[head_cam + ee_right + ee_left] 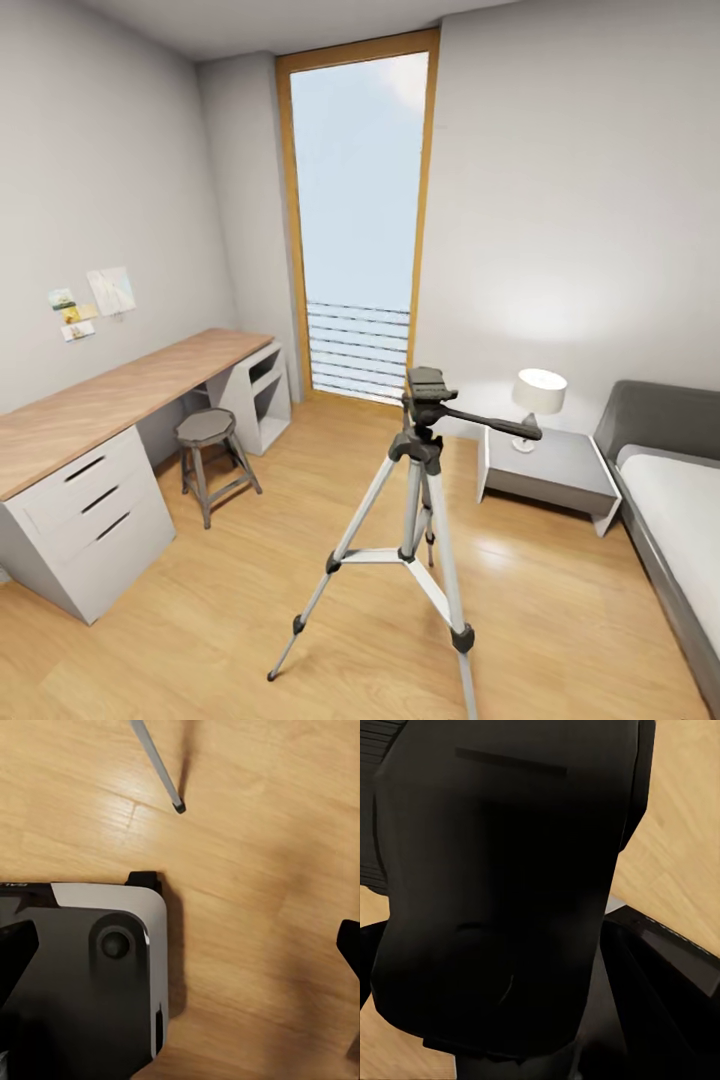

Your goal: Attach the digital camera to the camera tripod in the bedroom.

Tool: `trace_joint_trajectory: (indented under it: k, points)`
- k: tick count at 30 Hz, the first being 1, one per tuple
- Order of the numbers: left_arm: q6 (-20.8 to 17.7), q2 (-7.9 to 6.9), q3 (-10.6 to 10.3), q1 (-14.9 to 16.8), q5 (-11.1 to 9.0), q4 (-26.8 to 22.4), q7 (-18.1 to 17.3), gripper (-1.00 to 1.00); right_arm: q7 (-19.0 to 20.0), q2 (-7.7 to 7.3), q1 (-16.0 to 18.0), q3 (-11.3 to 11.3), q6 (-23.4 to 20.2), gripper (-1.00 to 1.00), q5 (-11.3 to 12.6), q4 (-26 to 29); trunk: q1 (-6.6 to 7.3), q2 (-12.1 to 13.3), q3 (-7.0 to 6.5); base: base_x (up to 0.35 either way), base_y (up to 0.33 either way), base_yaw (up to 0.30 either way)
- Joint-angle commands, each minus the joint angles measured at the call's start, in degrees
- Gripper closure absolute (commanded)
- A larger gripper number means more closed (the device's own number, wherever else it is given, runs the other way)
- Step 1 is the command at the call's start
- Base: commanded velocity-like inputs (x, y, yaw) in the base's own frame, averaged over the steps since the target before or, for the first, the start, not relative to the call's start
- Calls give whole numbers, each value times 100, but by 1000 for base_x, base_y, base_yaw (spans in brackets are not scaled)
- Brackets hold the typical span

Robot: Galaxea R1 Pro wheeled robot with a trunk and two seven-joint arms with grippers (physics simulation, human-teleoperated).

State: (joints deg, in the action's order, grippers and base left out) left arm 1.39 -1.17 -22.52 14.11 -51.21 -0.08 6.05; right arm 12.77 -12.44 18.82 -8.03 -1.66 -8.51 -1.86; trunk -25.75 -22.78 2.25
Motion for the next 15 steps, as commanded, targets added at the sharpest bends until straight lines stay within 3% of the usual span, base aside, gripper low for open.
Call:
trace_joint_trajectory:
  k: [1, 15]
  points:
    - [9, 1, -51, 4, -38, -1, 10, 100, 15, -1, 8, -52, -11, -100, -55, -8, -4, -13, 22, 31, 0, -8]
    - [10, 3, -51, 4, -33, -1, 10, 100, 22, -8, -15, -59, 30, -100, -28, -8, -4, -13, 151, 5, 0, -94]
